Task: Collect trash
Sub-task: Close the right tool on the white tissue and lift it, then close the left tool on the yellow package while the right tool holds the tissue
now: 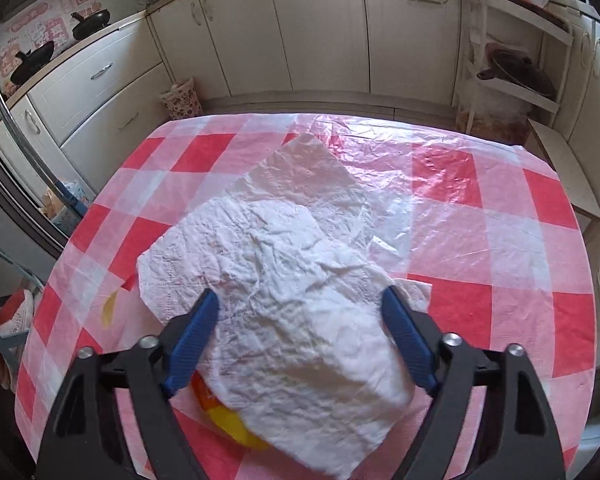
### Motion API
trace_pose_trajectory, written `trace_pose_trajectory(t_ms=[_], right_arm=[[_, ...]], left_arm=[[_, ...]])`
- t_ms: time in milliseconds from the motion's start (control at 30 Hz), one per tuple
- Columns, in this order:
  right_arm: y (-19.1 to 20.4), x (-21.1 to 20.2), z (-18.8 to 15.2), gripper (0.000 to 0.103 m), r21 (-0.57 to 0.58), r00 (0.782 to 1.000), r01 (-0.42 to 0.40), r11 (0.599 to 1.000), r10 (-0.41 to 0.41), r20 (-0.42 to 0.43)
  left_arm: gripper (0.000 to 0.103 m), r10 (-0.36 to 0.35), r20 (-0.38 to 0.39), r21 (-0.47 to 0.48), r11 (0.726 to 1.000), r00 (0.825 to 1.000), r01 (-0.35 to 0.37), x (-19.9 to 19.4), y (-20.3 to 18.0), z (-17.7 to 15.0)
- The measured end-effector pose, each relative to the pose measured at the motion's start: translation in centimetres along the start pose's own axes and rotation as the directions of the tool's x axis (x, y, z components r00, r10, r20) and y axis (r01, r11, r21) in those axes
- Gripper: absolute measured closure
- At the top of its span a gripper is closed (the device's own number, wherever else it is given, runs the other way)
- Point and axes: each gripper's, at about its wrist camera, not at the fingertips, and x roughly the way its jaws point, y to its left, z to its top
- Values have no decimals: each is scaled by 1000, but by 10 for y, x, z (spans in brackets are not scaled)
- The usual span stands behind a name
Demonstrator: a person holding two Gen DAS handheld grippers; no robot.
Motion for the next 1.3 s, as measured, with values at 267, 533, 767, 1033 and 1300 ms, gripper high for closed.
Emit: trace_pose_trajectory(t_ms=[267,533,767,1033,1300], right_arm=[[15,-14,-18,88,-66,994,-74,995,69,-79],[15,-67,-74,92,82,937,-300,950,310,-161],[3,-107,-118,92,202,899,-390,898,419,-125],[-41,-152,-128,92,279,953,-293,914,302,11],[-53,-149,-130,92,329,968,-245,912,250,28]], left_arm=[[23,20,29,-8,1000,999,-19,-6,1,-1],[23,49,68,-62,997,996,-45,-20,16,-2],[23,52,82,-111,993,995,-43,-24,26,-3],[21,101,94,-88,992,990,-92,-18,27,5],[17,112,53,67,991,992,-116,17,-11,16]])
